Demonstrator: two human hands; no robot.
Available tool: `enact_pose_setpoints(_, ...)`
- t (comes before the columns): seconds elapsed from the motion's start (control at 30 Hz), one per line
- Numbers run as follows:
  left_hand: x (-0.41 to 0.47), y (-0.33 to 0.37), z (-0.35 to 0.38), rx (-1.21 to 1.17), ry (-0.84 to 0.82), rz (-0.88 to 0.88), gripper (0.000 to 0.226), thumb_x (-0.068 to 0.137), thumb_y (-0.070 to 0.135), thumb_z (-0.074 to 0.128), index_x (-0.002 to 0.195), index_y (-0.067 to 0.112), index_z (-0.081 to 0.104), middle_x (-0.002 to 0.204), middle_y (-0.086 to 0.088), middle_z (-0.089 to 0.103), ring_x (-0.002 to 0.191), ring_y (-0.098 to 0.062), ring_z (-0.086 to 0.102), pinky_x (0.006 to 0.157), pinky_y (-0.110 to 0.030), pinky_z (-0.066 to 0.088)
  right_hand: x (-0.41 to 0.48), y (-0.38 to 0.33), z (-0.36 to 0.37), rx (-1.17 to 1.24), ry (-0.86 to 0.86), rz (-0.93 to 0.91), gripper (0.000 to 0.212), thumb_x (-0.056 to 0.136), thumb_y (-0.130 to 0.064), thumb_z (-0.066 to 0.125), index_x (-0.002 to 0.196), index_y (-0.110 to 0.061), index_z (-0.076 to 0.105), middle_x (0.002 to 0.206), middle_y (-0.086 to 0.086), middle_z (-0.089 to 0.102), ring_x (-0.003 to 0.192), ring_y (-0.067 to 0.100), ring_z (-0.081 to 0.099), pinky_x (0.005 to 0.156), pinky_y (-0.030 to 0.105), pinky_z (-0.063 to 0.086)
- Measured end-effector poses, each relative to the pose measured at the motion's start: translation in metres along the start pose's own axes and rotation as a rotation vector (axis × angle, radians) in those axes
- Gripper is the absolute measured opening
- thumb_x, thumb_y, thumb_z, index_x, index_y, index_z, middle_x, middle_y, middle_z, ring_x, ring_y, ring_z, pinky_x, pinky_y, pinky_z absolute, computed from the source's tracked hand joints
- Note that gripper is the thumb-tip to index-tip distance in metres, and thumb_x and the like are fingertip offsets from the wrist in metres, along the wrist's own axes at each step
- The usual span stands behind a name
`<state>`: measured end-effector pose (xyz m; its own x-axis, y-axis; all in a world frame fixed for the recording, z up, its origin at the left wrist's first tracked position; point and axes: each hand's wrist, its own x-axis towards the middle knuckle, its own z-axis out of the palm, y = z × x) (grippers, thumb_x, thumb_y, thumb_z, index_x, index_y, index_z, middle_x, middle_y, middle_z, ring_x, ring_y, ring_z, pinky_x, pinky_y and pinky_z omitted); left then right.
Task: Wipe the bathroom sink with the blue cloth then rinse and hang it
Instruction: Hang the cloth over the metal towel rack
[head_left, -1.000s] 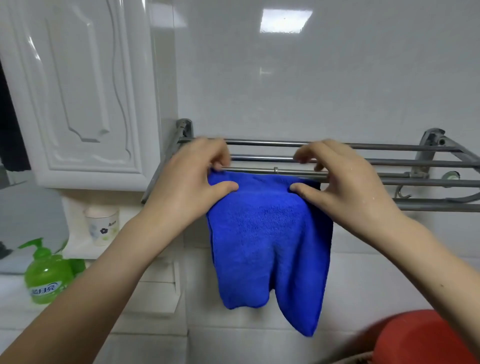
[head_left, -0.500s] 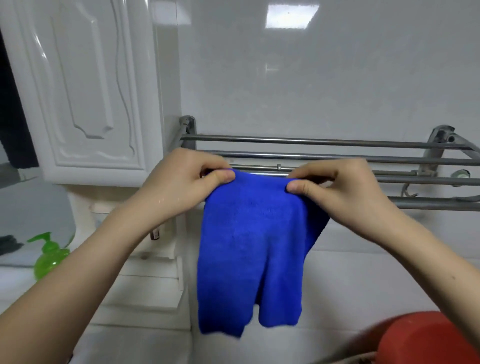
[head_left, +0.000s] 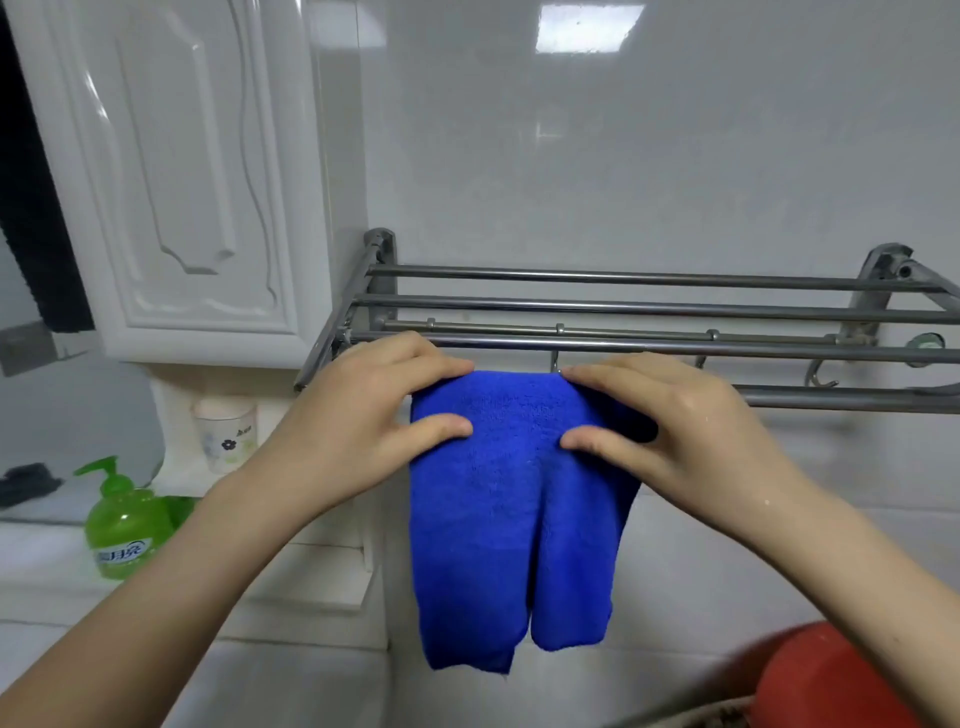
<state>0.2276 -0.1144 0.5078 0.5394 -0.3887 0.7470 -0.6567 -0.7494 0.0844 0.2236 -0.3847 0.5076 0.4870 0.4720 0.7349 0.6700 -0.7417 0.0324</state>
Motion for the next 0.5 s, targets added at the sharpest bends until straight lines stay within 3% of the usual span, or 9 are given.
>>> enact_pose_setpoints(0.1,0.008,-0.002,-0.003,-0.025,0.038,-0.007,0.023,0.084,0.035,0.065,0.101,0.023,0.074,0.087,0.010,0.065,0.082,-0.010,0.059,0.076,-0.032,0.048,0.005,0.002,0.002,0.093,0.118,0.022,0.021,0.086,-0.023,0.075,0.105,-0.015,0.076,0.099,-0.006,0.075,0.092,0.013,0.069,0.078,0.029,0.053)
enact_pose_setpoints(0.2,0.029,-0.003,-0.012,-0.119,0.056,-0.052,0.012,0.084,0.031,0.063,0.088,0.026,0.074,0.080,0.013,0.064,0.079,-0.003,0.058,0.071,-0.019,0.044,0.022,0.005,-0.007,0.277,0.175,0.116,0.012,0.084,-0.018,0.075,0.095,-0.019,0.079,0.091,-0.014,0.076,0.087,-0.002,0.066,0.077,0.017,0.049)
enact_pose_setpoints(0.3,0.049,-0.005,-0.017,-0.156,-0.065,-0.144,0.007,0.085,0.027,0.067,0.084,0.032,0.071,0.084,0.020,0.064,0.078,0.006,0.057,0.068,-0.009,0.041,0.042,0.010,-0.018,0.300,0.047,0.212,0.010,0.085,-0.025,0.071,0.091,-0.024,0.079,0.084,-0.018,0.075,0.083,-0.005,0.066,0.075,0.017,0.050)
enact_pose_setpoints(0.4,0.050,-0.005,-0.016,-0.027,-0.167,-0.151,0.012,0.084,0.037,0.063,0.094,0.036,0.071,0.090,0.020,0.063,0.086,0.006,0.057,0.076,-0.022,0.045,0.045,0.013,-0.022,0.209,-0.258,0.253,0.026,0.087,-0.040,0.061,0.084,-0.021,0.078,0.070,-0.013,0.071,0.066,-0.001,0.061,0.062,0.021,0.048)
enact_pose_setpoints(0.5,0.034,-0.001,-0.016,-0.048,-0.101,-0.128,0.027,0.079,0.057,0.055,0.095,0.040,0.068,0.092,0.022,0.063,0.088,0.005,0.059,0.074,-0.022,0.047,0.032,0.011,-0.023,0.239,-0.101,0.167,0.025,0.088,-0.042,0.058,0.091,-0.025,0.076,0.088,-0.019,0.073,0.083,-0.004,0.065,0.074,0.017,0.049)
